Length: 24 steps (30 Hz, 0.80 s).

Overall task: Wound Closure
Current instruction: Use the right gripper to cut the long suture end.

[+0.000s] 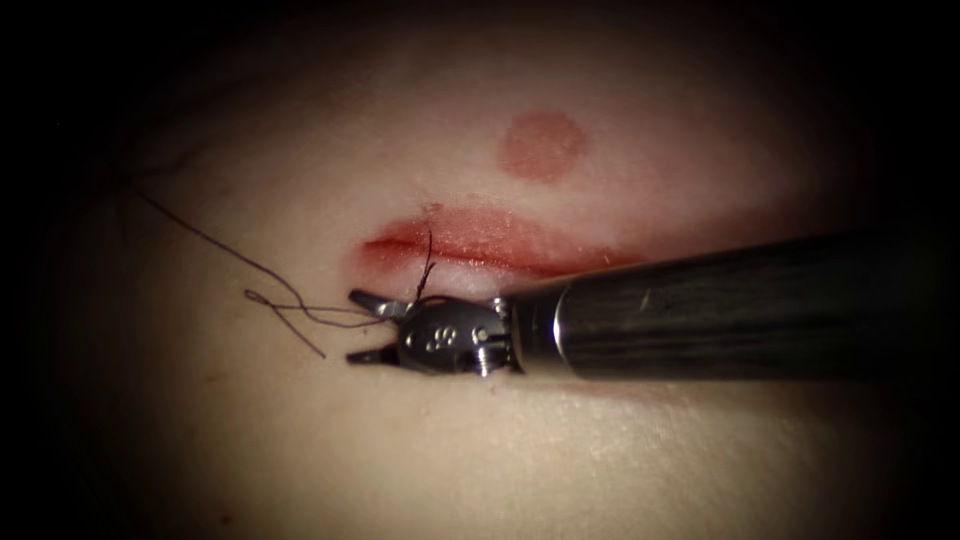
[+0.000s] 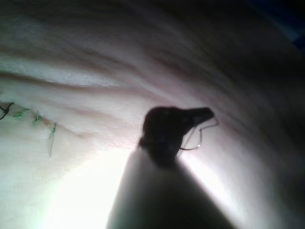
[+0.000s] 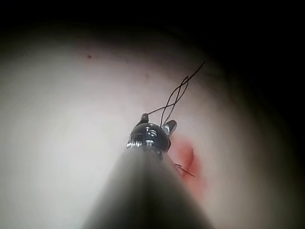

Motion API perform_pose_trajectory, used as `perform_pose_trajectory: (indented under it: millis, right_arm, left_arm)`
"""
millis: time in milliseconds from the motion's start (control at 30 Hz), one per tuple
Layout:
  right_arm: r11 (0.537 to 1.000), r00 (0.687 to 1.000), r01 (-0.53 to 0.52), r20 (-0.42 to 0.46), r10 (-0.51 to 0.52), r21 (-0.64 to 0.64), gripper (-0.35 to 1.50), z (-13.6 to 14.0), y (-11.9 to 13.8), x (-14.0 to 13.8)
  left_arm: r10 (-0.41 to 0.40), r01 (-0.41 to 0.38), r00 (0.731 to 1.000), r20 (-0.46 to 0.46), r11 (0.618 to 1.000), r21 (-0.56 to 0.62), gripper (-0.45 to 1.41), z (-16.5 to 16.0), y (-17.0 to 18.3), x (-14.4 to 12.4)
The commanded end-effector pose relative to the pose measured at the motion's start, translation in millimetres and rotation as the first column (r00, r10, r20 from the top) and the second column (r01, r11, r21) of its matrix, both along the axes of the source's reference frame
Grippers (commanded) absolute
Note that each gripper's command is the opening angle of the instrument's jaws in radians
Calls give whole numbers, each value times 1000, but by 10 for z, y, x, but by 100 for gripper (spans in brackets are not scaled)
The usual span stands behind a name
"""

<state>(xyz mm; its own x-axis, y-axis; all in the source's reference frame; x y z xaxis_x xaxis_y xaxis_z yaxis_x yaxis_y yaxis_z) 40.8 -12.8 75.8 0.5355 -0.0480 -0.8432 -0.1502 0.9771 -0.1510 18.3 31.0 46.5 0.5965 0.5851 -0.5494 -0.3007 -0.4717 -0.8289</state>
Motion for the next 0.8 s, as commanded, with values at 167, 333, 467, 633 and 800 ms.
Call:
perform_pose_trajectory:
  millis: [167, 333, 467, 633, 800]
  right_arm:
    - [998, 999, -47, 7, 47, -44, 148, 0, 6, 2]
    - [993, 994, -103, 13, 104, -55, 148, 2, 18, 0]
    - [991, 993, -119, 20, 120, -56, 148, 9, 22, 2]
    - [992, 993, -116, 16, 117, -56, 148, 15, 22, 9]
    - [991, 993, -117, 19, 119, -58, 148, 21, 22, 15]
  left_arm:
    - [3, -3, 999, 46, 1000, 15, -35, -7, 0, -1]
    - [12, -13, 998, 66, 1000, 24, -35, -23, -6, 4]
    - [19, -20, 997, 72, 1000, 21, -35, -38, -10, 10]
    - [25, -26, 996, 81, 1000, 16, -35, -48, -11, 11]
    - [44, -50, 985, 168, 998, 36, -35, -62, -11, 12]
